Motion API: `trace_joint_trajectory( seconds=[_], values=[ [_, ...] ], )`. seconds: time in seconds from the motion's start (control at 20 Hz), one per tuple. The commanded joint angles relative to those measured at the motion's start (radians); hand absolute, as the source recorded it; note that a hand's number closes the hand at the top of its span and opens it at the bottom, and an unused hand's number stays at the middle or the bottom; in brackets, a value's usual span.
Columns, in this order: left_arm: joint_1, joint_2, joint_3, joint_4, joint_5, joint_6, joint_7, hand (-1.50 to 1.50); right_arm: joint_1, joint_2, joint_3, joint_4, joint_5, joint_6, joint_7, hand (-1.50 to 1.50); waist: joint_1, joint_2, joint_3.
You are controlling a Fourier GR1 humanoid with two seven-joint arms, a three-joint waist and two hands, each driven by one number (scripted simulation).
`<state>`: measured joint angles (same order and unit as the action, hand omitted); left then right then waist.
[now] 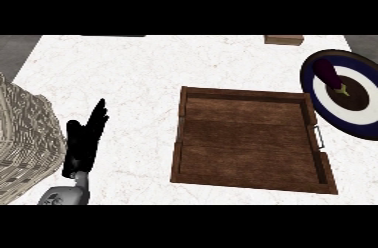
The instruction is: Pick the eggplant from the tray and place it in the plate
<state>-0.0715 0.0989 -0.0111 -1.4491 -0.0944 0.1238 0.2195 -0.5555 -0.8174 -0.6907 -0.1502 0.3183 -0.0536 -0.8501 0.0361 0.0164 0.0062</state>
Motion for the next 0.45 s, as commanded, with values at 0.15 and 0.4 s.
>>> trace_joint_trajectory(
  seconds=[0.15, 0.4],
  values=[
    [0.026, -0.019, -0.004, 0.032, 0.003, -0.003, -0.06, 0.0, 0.002, 0.02, -0.017, 0.0, -0.019, -0.078, 0.01, -1.5, 0.006, 0.003, 0.0],
    [0.025, -0.032, -0.022, 0.008, 0.001, -0.005, -0.04, 0.0, 0.07, -0.029, -0.025, 0.008, -0.023, -0.061, -0.015, -1.5, 0.002, 0.004, 0.002]
  ],
)
